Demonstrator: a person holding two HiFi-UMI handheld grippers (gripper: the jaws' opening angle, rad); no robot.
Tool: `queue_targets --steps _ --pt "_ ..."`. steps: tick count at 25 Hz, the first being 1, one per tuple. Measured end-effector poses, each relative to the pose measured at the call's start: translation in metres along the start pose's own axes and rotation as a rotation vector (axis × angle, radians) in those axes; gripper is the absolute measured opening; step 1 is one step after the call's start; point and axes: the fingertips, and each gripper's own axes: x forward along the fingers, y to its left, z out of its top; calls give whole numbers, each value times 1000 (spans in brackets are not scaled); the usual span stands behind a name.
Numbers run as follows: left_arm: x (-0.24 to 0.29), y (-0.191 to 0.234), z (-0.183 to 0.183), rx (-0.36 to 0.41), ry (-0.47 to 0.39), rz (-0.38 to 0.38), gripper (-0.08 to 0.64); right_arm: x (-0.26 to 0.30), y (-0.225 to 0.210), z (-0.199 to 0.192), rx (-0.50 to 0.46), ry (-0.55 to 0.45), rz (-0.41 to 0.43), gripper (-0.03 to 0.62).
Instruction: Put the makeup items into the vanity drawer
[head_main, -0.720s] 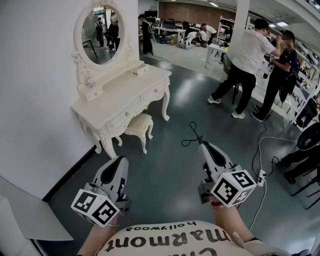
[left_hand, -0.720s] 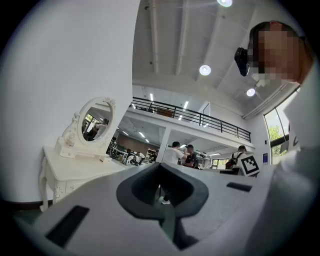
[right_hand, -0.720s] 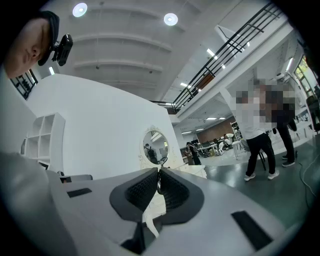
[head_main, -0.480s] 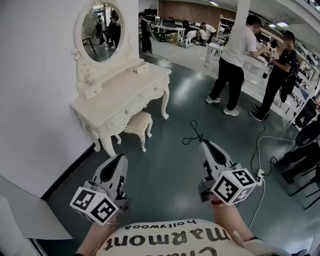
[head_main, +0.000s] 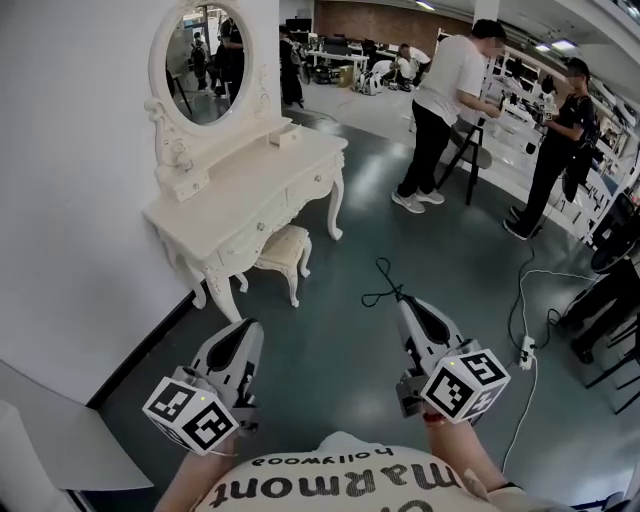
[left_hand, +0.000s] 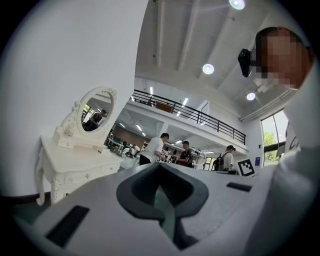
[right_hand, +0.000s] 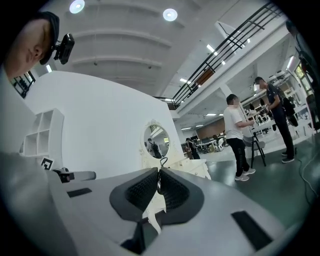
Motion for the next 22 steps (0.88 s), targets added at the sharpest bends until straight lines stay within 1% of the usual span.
queue_targets --steps 1,3,6,9,14,18,22 --pt "0 2 -3 -1 12 -12 8 5 1 -3 -11 9 2 38" --pt "2 8 -8 24 29 -14 8 17 2 -7 -24 17 17 38" --pt "4 24 -8 67 24 34 8 40 0 -12 -15 27 52 38" --pt "20 39 0 80 2 62 8 64 -11 -14 6 37 68 38" --pt "71 55 18 87 -33 83 8 103 -45 4 19 16 90 38" --pt "116 63 38 117 -106 104 8 131 -79 26 18 -10 95 38" --pt "158 70 44 128 -129 108 8 155 -111 38 25 -16 104 38"
